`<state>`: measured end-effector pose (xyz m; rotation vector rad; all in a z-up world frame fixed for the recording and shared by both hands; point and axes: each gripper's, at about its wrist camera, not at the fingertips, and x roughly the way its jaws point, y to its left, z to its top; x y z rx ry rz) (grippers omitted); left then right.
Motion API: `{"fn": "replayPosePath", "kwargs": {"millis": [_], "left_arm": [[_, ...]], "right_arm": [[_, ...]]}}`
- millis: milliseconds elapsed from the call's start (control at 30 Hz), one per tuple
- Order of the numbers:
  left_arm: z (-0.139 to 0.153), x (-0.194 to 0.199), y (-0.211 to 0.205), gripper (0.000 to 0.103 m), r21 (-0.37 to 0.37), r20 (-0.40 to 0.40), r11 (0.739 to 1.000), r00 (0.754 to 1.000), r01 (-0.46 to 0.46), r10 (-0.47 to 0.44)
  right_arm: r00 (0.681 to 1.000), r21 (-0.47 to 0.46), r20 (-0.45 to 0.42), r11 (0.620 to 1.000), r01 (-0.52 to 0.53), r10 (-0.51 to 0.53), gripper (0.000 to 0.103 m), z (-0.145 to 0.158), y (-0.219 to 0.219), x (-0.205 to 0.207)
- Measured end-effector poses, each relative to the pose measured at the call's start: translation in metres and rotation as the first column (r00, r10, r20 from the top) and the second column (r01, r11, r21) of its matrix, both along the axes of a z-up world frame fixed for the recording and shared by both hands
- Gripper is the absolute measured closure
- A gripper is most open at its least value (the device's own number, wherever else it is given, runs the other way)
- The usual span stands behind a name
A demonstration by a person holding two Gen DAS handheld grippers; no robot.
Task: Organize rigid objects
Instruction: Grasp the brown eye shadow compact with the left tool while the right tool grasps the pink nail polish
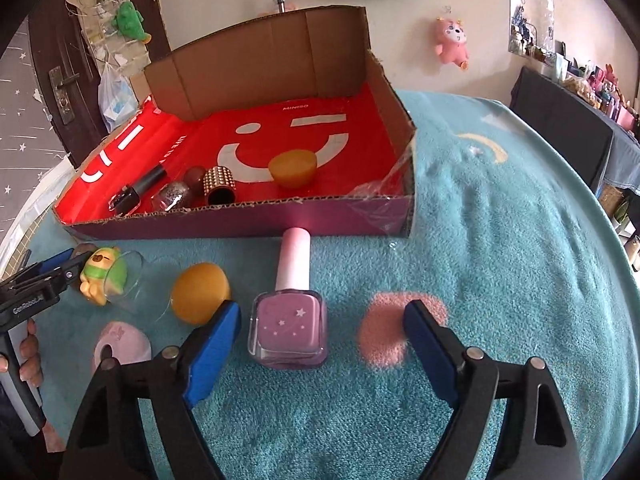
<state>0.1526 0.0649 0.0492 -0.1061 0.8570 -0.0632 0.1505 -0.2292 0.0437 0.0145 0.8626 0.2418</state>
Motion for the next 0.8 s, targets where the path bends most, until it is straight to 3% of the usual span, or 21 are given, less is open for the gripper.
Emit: {"fn": "replayPosePath", "kwargs": {"millis": [100,200,800], "left_arm": [[0.001,0.0,0.001,0.053,-0.019,0.005,1.0,1.0,0.01,-0.01],[0.004,-0.004,0.001,0.053,-0.028,0.018,0.999,1.0,0.018,-0.017],[0.029,-0.027,-0.014,0.053,-0.054,0.084,0.994,0.993,0.091,-0.086]], "right_arm": [[1.0,-0.059,-0.001,0.998,-0.028,0.028,0.038,-0.001,0.011,0.002],[0.998,-0.085,0.016,0.994,-0.065,0.067,0.065,0.0,0.018,-0.004],[0.992,0.017,0.079,0.994,-0.104,0.103,0.065,0.017,0.011,-0.027]]}}
